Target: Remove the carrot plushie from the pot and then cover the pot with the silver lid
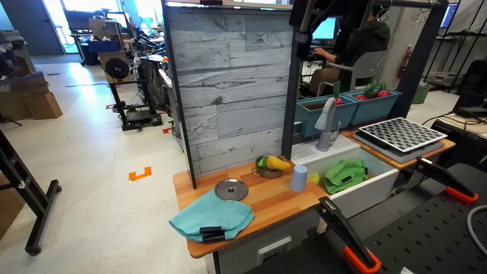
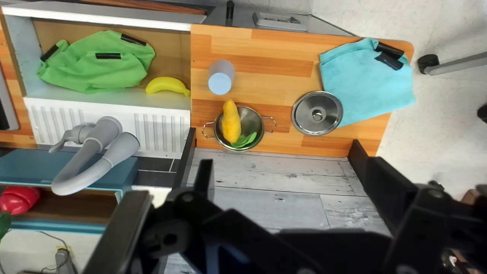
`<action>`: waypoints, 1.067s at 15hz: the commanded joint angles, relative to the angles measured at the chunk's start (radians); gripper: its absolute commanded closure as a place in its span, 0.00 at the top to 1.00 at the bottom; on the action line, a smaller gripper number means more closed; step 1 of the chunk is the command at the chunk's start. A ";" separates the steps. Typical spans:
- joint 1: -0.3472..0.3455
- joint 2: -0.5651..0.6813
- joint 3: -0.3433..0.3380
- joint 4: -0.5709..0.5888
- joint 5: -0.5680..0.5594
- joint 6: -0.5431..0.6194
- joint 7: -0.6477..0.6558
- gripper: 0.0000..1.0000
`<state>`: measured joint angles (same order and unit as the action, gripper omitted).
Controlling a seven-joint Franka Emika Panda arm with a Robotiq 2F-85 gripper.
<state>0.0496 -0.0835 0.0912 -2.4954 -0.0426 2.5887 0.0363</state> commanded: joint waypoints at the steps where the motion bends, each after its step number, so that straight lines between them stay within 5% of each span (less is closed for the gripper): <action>1: -0.016 0.188 -0.027 0.058 -0.050 0.143 0.033 1.00; 8: 0.021 0.565 -0.111 0.271 -0.078 0.295 0.057 1.00; 16: 0.059 0.870 -0.121 0.513 -0.055 0.269 0.038 1.00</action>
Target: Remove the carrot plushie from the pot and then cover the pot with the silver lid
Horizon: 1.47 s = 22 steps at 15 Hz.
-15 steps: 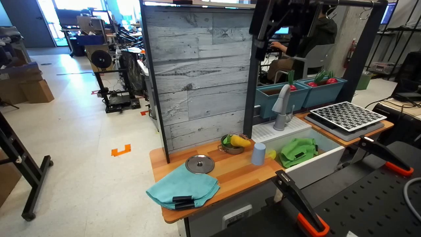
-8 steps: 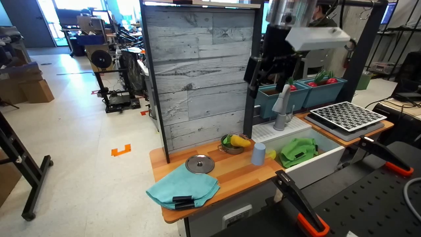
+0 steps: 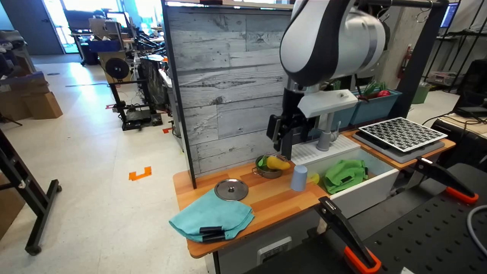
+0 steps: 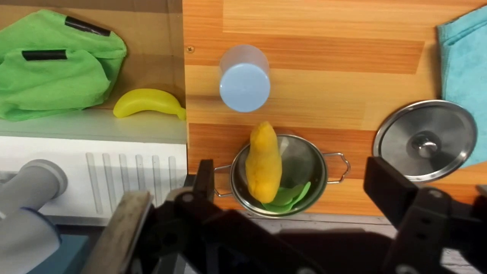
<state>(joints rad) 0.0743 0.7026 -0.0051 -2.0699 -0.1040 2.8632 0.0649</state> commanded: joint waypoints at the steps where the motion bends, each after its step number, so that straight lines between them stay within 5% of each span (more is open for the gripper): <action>1: 0.036 0.109 -0.029 0.108 0.008 -0.001 0.010 1.00; 9: 0.014 0.242 -0.030 0.245 0.052 -0.062 0.016 1.00; 11: 0.022 0.265 -0.034 0.270 0.049 -0.069 0.021 0.72; 18: 0.021 0.291 -0.032 0.324 0.052 -0.089 0.030 0.18; 20: 0.017 0.286 -0.029 0.323 0.053 -0.084 0.031 0.03; 22: 0.018 0.278 -0.031 0.317 0.054 -0.075 0.035 0.00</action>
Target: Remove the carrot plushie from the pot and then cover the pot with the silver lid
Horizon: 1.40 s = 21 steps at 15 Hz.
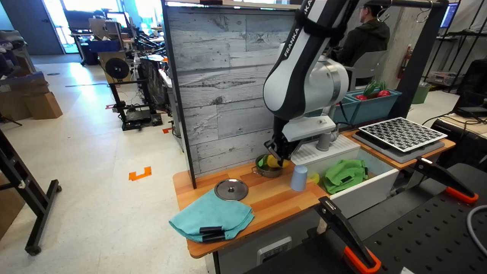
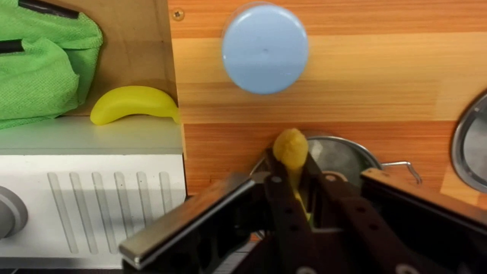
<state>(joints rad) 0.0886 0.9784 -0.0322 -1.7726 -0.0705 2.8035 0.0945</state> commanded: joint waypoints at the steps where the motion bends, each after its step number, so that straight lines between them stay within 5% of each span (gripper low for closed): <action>1: 0.004 -0.010 -0.004 0.003 0.020 -0.004 0.008 0.00; 9: 0.072 -0.159 -0.054 -0.240 -0.008 0.152 0.031 0.02; 18: 0.385 -0.194 -0.216 -0.391 -0.076 0.251 0.081 0.02; 21: 0.428 -0.176 -0.211 -0.382 -0.080 0.242 0.078 0.02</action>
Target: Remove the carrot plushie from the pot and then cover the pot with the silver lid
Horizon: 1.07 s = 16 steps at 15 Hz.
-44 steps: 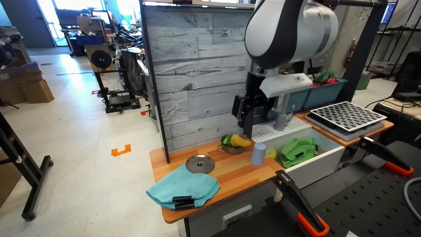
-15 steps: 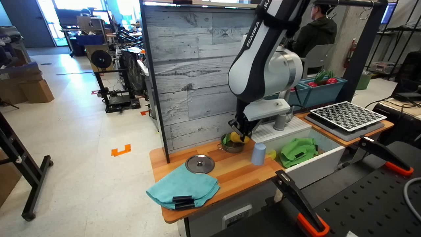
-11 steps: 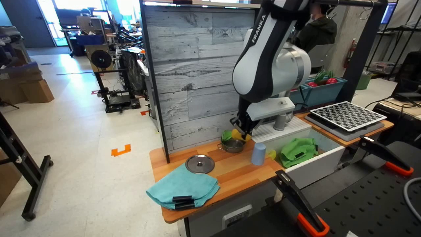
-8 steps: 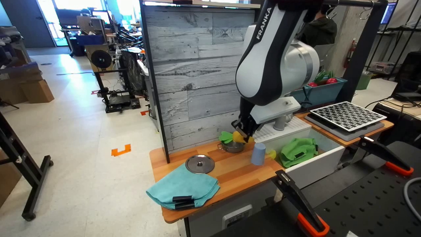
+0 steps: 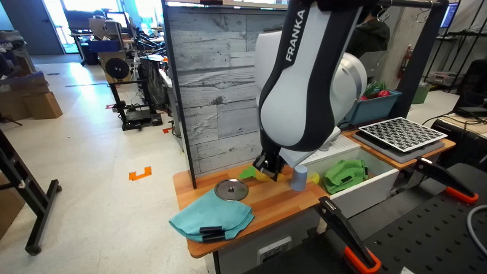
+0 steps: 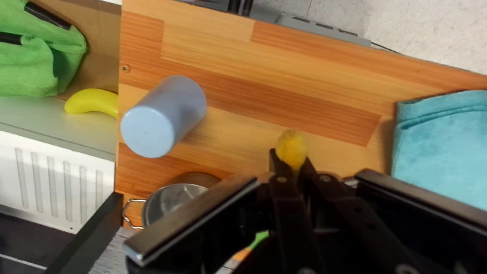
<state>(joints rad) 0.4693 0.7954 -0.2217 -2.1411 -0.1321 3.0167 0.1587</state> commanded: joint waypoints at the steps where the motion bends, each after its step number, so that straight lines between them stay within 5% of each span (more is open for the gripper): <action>1: 0.044 0.011 -0.011 -0.012 -0.016 0.030 0.007 0.02; 13: -0.018 0.067 -0.002 0.020 0.001 -0.012 -0.005 0.02; 14: -0.015 0.077 -0.010 0.028 0.003 -0.017 0.003 0.32; 16: -0.017 0.085 -0.017 0.034 0.000 -0.022 0.002 0.40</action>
<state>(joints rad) 0.4530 0.8576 -0.2274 -2.1360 -0.1315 3.0123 0.1591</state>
